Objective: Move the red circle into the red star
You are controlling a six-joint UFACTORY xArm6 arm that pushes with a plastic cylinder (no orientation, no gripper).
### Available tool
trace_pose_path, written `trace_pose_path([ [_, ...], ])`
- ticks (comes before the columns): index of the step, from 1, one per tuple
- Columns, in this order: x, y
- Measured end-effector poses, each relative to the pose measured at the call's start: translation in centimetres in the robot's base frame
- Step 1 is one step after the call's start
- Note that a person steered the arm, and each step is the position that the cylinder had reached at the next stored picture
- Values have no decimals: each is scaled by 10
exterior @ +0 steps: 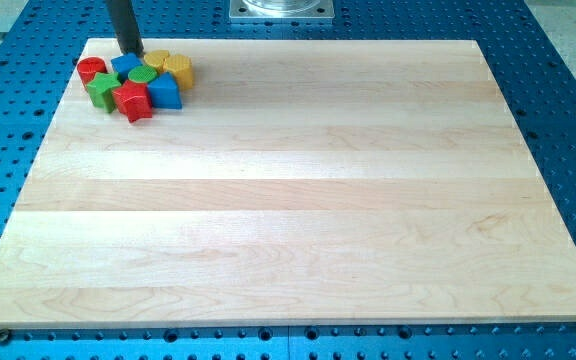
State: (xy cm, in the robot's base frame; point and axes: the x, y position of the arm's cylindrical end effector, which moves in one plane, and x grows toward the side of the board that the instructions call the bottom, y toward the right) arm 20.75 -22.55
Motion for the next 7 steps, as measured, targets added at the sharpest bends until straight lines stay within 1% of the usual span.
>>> trace_pose_path([
  [1, 0, -48],
  [2, 15, -65],
  [3, 43, -65],
  [5, 52, -60],
  [7, 54, -40],
])
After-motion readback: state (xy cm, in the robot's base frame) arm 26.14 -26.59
